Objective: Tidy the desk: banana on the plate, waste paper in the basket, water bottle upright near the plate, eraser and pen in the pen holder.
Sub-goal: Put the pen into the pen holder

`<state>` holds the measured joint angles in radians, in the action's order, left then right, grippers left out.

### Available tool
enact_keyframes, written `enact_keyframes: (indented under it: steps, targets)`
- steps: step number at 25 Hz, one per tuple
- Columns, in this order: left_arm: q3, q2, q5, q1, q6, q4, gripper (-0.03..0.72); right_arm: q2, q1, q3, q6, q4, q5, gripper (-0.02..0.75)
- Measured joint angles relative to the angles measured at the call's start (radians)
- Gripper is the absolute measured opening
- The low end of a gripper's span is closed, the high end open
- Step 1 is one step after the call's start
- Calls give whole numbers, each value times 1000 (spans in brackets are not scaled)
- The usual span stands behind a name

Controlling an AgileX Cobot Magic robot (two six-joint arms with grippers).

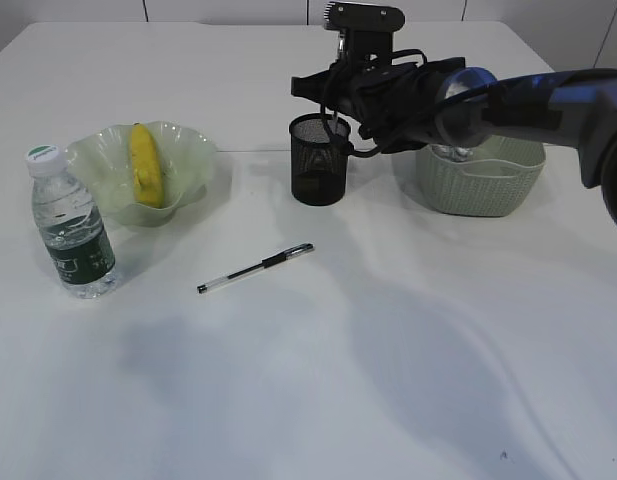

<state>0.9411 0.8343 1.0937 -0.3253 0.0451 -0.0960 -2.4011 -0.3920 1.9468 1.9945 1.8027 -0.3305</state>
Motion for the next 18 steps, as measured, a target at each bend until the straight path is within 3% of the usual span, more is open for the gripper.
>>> enact_keyframes:
  steps: [18]
  targets:
    - [0, 0, 0, 0, 0, 0, 464, 0, 0, 0, -7, 0, 0, 87]
